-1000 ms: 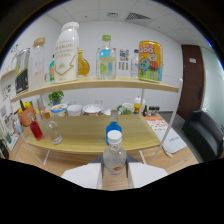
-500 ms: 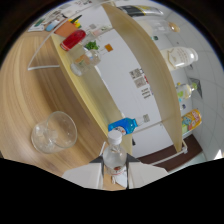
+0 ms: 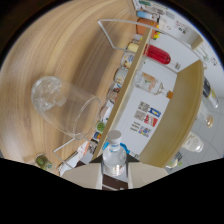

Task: Make me a cup of Mojito.

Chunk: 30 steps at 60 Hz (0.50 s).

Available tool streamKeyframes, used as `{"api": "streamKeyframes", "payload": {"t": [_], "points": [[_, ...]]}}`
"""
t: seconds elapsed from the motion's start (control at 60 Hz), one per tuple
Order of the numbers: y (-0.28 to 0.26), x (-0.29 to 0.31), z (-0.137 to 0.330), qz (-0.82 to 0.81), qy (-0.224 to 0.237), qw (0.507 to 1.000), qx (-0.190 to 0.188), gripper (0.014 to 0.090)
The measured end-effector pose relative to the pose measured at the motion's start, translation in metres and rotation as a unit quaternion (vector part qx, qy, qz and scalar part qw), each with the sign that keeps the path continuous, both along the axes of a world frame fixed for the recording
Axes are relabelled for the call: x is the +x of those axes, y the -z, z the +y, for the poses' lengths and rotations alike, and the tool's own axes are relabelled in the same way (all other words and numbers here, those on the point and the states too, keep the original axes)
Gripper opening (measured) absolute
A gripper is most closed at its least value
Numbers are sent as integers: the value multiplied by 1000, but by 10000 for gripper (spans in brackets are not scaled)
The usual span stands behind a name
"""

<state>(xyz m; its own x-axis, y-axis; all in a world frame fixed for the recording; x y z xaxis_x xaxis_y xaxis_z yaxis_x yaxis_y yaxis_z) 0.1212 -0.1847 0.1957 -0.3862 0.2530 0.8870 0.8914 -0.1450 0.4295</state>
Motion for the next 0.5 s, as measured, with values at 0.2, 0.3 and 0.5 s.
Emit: {"api": "streamKeyframes", "payload": {"t": [0.2, 0.3, 0.5], "points": [[7, -11, -3, -89, -41, 995, -19, 334], [9, -11, -3, -101, -44, 994, -19, 331], [0, -12, -6, -13, -30, 999, -9, 335]]}}
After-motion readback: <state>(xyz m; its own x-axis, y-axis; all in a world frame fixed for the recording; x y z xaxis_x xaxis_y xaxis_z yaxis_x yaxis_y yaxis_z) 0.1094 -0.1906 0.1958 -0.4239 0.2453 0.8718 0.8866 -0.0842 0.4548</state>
